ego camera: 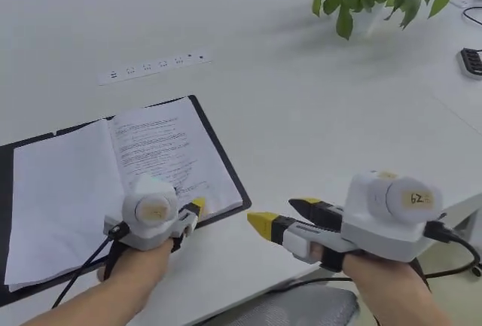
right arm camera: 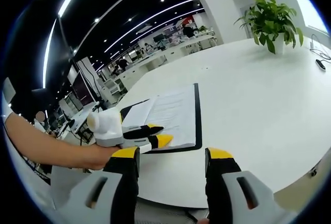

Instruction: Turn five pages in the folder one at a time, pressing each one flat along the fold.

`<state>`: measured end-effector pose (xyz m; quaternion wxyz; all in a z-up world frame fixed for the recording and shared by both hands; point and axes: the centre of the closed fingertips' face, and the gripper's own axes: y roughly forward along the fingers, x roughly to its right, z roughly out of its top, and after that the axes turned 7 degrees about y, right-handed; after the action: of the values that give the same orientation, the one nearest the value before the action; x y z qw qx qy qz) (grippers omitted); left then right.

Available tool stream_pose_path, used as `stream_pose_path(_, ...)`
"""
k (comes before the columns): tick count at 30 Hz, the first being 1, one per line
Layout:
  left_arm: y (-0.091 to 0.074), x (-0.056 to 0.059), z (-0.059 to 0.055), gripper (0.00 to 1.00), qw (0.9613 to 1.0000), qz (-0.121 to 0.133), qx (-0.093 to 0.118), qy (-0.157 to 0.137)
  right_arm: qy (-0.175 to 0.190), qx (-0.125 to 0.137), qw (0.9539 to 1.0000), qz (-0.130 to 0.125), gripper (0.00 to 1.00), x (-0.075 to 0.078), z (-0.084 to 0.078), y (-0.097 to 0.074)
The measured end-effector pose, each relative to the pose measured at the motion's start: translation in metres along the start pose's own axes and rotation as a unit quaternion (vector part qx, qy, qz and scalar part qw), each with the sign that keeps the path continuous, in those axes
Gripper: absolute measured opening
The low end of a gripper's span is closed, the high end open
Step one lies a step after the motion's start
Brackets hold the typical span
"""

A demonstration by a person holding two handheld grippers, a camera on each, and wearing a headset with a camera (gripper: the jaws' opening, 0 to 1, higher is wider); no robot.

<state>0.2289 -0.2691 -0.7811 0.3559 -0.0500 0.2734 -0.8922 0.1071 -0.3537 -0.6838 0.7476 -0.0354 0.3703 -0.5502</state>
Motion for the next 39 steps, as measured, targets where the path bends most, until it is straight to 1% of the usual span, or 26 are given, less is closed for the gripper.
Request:
stream_pose_path(2, 0.000, 0.001, 0.000, 0.28, 1.0000, 0.000, -0.002, 0.001, 0.001, -0.001, 1.0000, -0.001, 0.49, 0.001, 0.000, 0.000)
stream_pose_path(4, 0.000, 0.000, 0.000, 0.26, 0.9999, 0.003, 0.000, -0.011, 0.001, -0.002, 1.0000, -0.002, 0.49, 0.002, 0.000, 0.000)
stream_pose_path(6, 0.000, -0.001, 0.000, 0.25, 0.9999, 0.004, 0.000, -0.010, 0.002, -0.002, 1.0000, -0.002, 0.48, 0.002, 0.001, 0.000)
stream_pose_path(7, 0.000, -0.003, 0.001, 0.22, 0.9998, 0.009, 0.002, -0.019, 0.002, -0.001, 1.0000, -0.001, 0.48, 0.002, 0.001, 0.001)
stream_pose_path(9, -0.001, -0.007, 0.000, 0.18, 0.9997, 0.014, 0.001, -0.019, 0.003, -0.002, 1.0000, -0.001, 0.48, 0.002, 0.001, 0.001)
stream_pose_path(12, 0.001, -0.011, -0.001, 0.12, 0.9998, 0.018, -0.002, -0.010, 0.002, -0.006, 1.0000, 0.000, 0.48, 0.002, -0.001, 0.001)
stream_pose_path(14, 0.001, -0.016, -0.002, 0.06, 0.9996, 0.026, -0.007, -0.006, 0.002, -0.007, 1.0000, 0.001, 0.48, 0.002, -0.003, 0.002)
stream_pose_path(15, 0.002, -0.016, -0.002, 0.04, 0.9997, 0.023, -0.007, -0.004, 0.003, -0.008, 1.0000, 0.002, 0.48, 0.001, -0.003, 0.002)
stream_pose_path(17, 0.001, -0.015, -0.002, 0.04, 0.9997, 0.024, -0.009, 0.003, 0.001, -0.010, 0.9999, 0.003, 0.48, 0.001, -0.004, 0.004)
stream_pose_path(24, 0.001, -0.016, -0.002, 0.00, 0.9996, 0.029, -0.008, -0.001, -0.001, -0.015, 0.9999, 0.008, 0.47, -0.001, -0.004, 0.007)
stream_pose_path(28, 0.002, -0.017, -0.002, 0.00, 0.9995, 0.029, -0.007, -0.012, -0.006, -0.017, 0.9998, 0.009, 0.47, 0.000, -0.001, 0.012)
stream_pose_path(29, 0.002, -0.018, -0.002, 0.00, 0.9991, 0.031, -0.004, -0.030, -0.004, -0.018, 0.9998, 0.010, 0.47, 0.000, -0.001, 0.013)
stream_pose_path(30, 0.002, -0.019, -0.002, 0.00, 0.9989, 0.031, -0.004, -0.034, -0.003, -0.018, 0.9998, 0.011, 0.46, 0.000, 0.000, 0.013)
stream_pose_path(31, 0.002, -0.019, -0.002, 0.00, 0.9980, 0.031, -0.002, -0.055, -0.003, -0.017, 0.9998, 0.011, 0.46, 0.000, 0.000, 0.013)
stream_pose_path(32, 0.001, -0.019, -0.002, 0.00, 0.9976, 0.027, 0.000, -0.064, -0.004, -0.015, 0.9998, 0.012, 0.46, -0.001, 0.001, 0.014)
stream_pose_path(33, 0.001, -0.020, -0.002, 0.00, 0.9976, 0.025, 0.002, -0.064, -0.003, -0.016, 0.9998, 0.013, 0.46, -0.001, 0.001, 0.014)
stream_pose_path(35, 0.001, -0.020, -0.002, 0.00, 0.9942, 0.022, 0.008, -0.105, -0.006, -0.021, 0.9996, 0.015, 0.46, -0.001, -0.001, 0.017)
stream_pose_path(36, 0.000, -0.022, -0.002, 0.00, 0.9947, 0.020, 0.008, -0.100, -0.008, -0.022, 0.9996, 0.015, 0.46, 0.000, 0.000, 0.019)
stream_pose_path(37, 0.000, -0.021, -0.002, 0.00, 0.9941, 0.020, 0.008, -0.107, -0.008, -0.022, 0.9996, 0.016, 0.45, 0.001, 0.001, 0.022)
stream_pose_path(38, 0.001, -0.021, -0.002, 0.00, 0.9923, 0.017, 0.009, -0.123, -0.007, -0.023, 0.9996, 0.017, 0.45, 0.002, 0.003, 0.024)
stream_pose_path(39, 0.000, -0.021, -0.002, 0.00, 0.9893, 0.014, 0.011, -0.145, -0.008, -0.021, 0.9995, 0.020, 0.44, 0.002, 0.006, 0.028)
